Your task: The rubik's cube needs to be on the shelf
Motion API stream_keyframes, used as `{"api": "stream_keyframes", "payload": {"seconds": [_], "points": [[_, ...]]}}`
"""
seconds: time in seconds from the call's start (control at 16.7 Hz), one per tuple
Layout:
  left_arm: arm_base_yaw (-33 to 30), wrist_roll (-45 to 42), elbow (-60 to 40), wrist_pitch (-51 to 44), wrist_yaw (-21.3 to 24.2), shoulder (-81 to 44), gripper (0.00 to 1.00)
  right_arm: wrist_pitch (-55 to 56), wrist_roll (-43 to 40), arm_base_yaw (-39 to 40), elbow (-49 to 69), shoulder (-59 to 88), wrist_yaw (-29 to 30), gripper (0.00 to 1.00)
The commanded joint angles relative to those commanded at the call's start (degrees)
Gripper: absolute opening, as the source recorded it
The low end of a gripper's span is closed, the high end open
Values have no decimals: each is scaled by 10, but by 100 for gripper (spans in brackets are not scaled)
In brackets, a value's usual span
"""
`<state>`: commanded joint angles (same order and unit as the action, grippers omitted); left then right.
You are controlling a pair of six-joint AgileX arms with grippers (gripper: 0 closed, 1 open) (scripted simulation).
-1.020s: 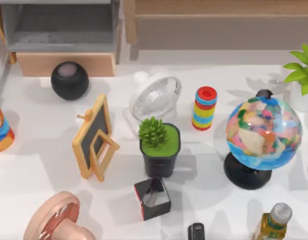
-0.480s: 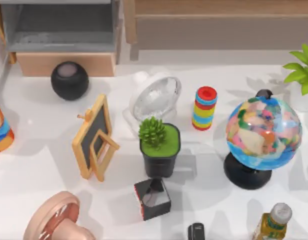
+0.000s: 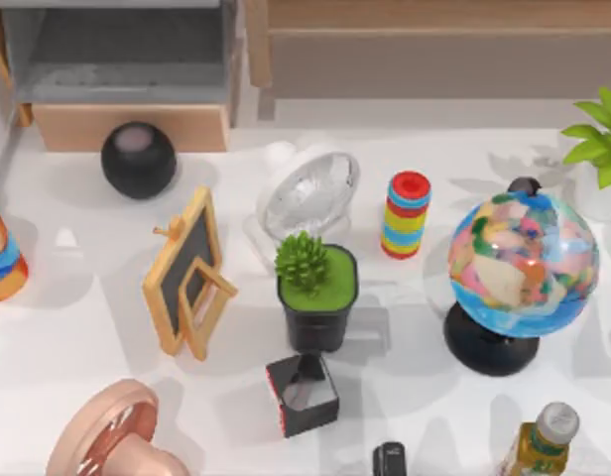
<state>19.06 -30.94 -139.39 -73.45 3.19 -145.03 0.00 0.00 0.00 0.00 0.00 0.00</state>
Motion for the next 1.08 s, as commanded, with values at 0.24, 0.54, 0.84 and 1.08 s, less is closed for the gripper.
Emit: {"api": "stream_keyframes", "payload": {"seconds": [0.24,0.54,0.84,1.08], "points": [[11,-35,-51,-39,36,-27,0,0,0,0,0,0,0,100],[8,-36,-53,-40,36,-27,0,0,0,0,0,0,0,100],[13,-44,-33,-42,25,24,0,0,0,0,0,0,0,100],[-26,-68,-1,5,6,163,0,0,0,0,0,0,0,100]]}}
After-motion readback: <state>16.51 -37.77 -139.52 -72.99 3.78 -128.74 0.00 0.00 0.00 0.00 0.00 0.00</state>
